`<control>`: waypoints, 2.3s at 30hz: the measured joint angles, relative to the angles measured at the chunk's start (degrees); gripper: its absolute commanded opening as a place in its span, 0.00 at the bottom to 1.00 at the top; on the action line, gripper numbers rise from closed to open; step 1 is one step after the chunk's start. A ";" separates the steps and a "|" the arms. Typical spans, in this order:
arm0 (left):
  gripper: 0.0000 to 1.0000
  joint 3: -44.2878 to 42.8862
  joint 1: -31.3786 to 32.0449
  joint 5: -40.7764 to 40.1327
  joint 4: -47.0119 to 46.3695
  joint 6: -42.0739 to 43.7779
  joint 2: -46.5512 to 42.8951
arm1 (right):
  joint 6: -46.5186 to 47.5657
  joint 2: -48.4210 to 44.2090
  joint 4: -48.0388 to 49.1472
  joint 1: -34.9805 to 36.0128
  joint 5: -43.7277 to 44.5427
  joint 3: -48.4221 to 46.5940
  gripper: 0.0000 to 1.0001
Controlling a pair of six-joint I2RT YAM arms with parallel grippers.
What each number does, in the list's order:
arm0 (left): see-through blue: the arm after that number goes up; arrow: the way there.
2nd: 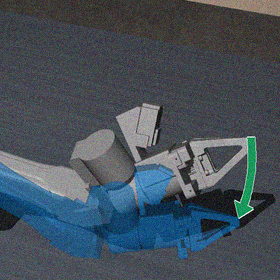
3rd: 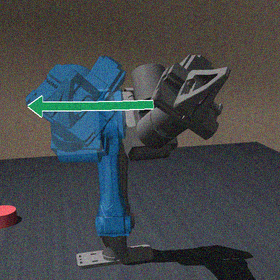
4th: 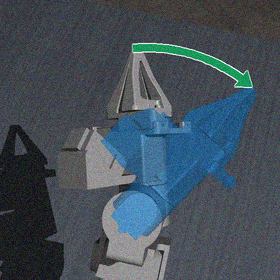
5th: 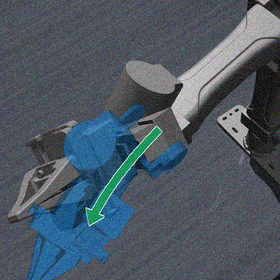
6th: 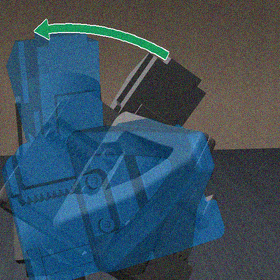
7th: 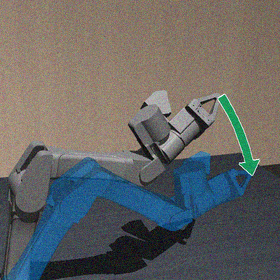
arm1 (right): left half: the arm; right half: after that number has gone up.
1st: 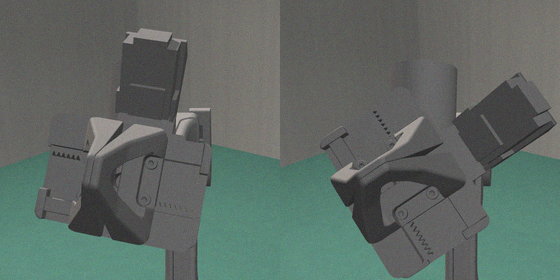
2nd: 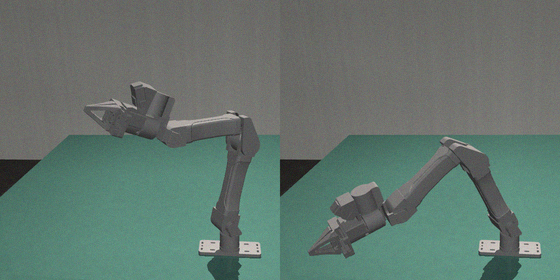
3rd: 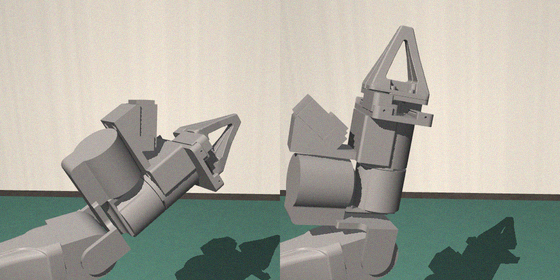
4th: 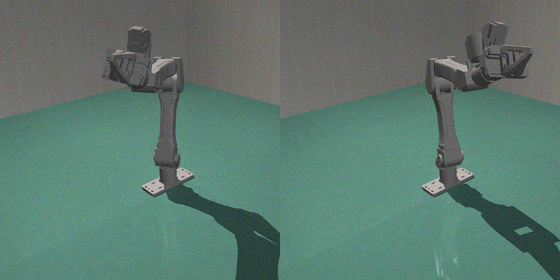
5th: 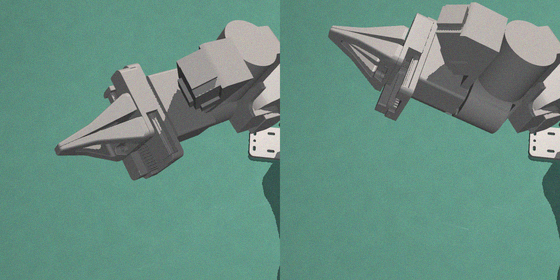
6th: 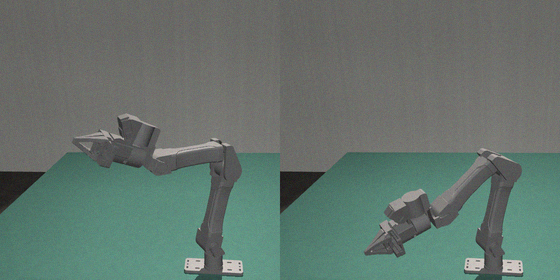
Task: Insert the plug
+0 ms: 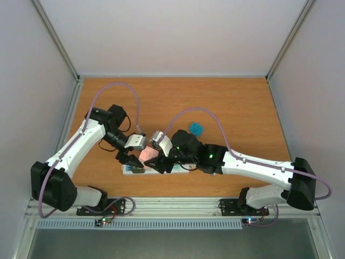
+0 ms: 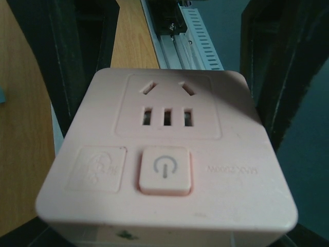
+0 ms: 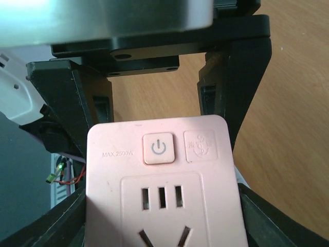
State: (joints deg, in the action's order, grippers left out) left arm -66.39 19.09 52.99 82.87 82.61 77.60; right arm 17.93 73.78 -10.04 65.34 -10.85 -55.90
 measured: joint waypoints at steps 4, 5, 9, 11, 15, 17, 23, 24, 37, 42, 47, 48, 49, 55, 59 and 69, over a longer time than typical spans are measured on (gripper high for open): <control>0.86 -0.02 -0.09 -0.28 0.02 0.22 -0.04 | -0.07 0.83 -1.95 0.07 0.02 -1.46 0.22; 0.95 0.04 -0.07 -0.52 -0.55 -0.63 -0.22 | -0.09 1.07 -2.43 0.02 0.46 -1.88 0.16; 1.00 3.26 -0.76 -1.49 -13.07 -9.53 -5.29 | -5.51 2.10 -3.80 -0.90 4.76 -2.49 0.06; 1.00 7.61 -1.03 -3.37 -21.84 -15.96 -11.39 | -9.62 2.25 -4.61 -2.14 8.22 -2.51 0.02; 1.00 17.66 -1.09 -7.28 -37.86 -28.04 -24.52 | -18.67 2.23 -4.96 -3.98 15.10 -3.06 0.02; 1.00 21.35 -1.07 -8.26 -44.33 -32.41 -29.05 | -22.49 2.08 -4.17 -4.11 17.25 -3.13 0.02; 1.00 28.22 -1.09 -12.35 -64.92 -46.49 -33.46 | -32.13 0.66 2.78 -3.82 18.56 -2.75 0.04; 1.00 28.28 -1.09 -12.37 -66.25 -47.52 -33.11 | -33.05 0.66 3.67 -3.65 18.56 -2.64 0.04; 0.43 30.60 -1.07 -6.58 -70.47 -47.52 -31.65 | -38.16 3.13 7.52 -1.79 18.58 -2.49 0.15; 0.41 31.85 -1.40 -6.25 -70.18 -46.16 -31.80 | -38.66 4.09 6.86 -1.68 18.18 -2.56 0.82; 0.37 31.91 -1.33 -4.22 -68.59 -43.50 -32.46 | -37.97 3.65 7.13 -1.64 17.46 -2.23 0.98; 0.37 31.91 -1.29 -3.67 -68.06 -42.93 -32.65 | -37.77 2.86 7.30 -1.62 17.77 -1.68 0.99; 0.38 31.91 -1.29 -3.15 -67.49 -42.32 -32.81 | -37.68 1.75 7.28 -1.62 18.58 -1.03 0.98; 0.38 31.56 -1.29 -1.53 -64.37 -39.85 -32.92 | -39.91 -2.03 1.40 -1.73 27.26 -2.82 0.99; 0.39 31.23 -1.29 -1.22 -63.71 -39.26 -32.54 | -39.32 0.39 -1.14 -1.60 23.58 -5.03 0.99; 0.39 30.73 -1.29 -1.84 -63.78 -39.04 -31.04 | -39.54 5.25 -3.82 -0.98 17.97 -6.86 0.88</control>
State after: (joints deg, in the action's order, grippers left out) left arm -35.66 17.80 51.16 19.09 43.57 46.57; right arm -21.61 79.02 -13.87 64.36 7.11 -62.76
